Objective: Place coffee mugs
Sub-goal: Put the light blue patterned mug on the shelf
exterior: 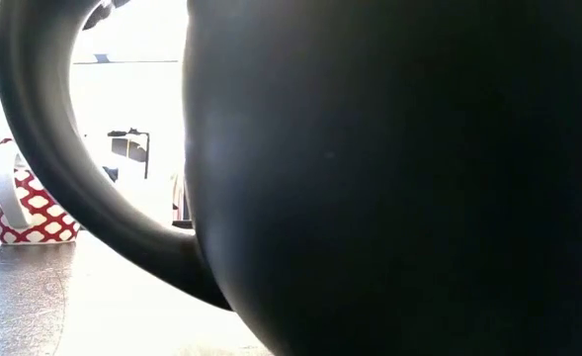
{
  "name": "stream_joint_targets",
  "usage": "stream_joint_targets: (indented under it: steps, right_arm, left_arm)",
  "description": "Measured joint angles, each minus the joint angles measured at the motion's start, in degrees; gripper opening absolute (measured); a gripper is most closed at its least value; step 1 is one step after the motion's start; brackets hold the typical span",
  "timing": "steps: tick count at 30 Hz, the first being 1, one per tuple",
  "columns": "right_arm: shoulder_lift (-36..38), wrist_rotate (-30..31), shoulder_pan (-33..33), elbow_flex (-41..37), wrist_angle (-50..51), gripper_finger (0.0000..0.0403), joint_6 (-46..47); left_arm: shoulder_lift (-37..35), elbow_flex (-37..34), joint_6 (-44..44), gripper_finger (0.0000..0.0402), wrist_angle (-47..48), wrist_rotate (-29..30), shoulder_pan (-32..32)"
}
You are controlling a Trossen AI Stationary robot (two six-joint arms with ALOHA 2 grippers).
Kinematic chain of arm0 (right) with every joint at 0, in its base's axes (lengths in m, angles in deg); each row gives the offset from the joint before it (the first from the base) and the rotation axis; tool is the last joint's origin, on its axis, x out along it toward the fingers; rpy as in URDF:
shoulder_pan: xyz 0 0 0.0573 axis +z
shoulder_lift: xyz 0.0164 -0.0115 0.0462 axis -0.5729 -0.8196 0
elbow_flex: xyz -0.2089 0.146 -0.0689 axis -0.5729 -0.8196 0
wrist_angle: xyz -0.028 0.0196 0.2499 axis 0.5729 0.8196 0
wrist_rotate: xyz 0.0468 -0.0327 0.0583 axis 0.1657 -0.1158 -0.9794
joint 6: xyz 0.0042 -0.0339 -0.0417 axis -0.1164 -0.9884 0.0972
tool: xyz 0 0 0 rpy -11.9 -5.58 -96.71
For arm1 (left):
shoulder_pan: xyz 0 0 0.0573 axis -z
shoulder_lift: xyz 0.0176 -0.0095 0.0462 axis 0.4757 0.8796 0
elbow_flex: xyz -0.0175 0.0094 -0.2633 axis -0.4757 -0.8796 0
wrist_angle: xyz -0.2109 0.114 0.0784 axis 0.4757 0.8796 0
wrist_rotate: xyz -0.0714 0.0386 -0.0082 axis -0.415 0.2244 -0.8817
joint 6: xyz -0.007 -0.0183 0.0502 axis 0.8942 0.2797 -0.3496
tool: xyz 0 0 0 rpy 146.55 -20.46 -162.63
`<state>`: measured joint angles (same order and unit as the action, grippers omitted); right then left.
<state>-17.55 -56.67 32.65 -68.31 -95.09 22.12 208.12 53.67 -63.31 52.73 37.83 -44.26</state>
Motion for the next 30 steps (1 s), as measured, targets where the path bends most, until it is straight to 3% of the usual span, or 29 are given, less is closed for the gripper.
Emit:
stream_joint_targets:
  steps: [8, 11, 16, 30]
  right_arm:
    - [0.0, 0.01, 0.02, 0.0, 0.01, 0.0066, 0.0]
    - [0.0, -0.01, 0.01, 0.0, 0.03, 0.0066, 0.0]
    - [0.0, 0.01, 0.01, 0.0, 0.0, 0.0066, 0.0]
    - [-0.01, -0.02, 0.02, 0.0, 0.24, 0.0066, 0.0]
  left_arm:
    - [3.21, 6.24, -0.91, 0.0013, 2.2, -0.63, -1.41]
    - [5.52, 10.45, -0.84, 0.0013, 5.88, -3.92, -2.25]
    - [10.96, 19.1, -0.72, 0.0013, 14.24, -3.96, -3.06]
    - [10.93, 17.16, -1.76, 0.0013, 14.64, -4.58, -4.8]
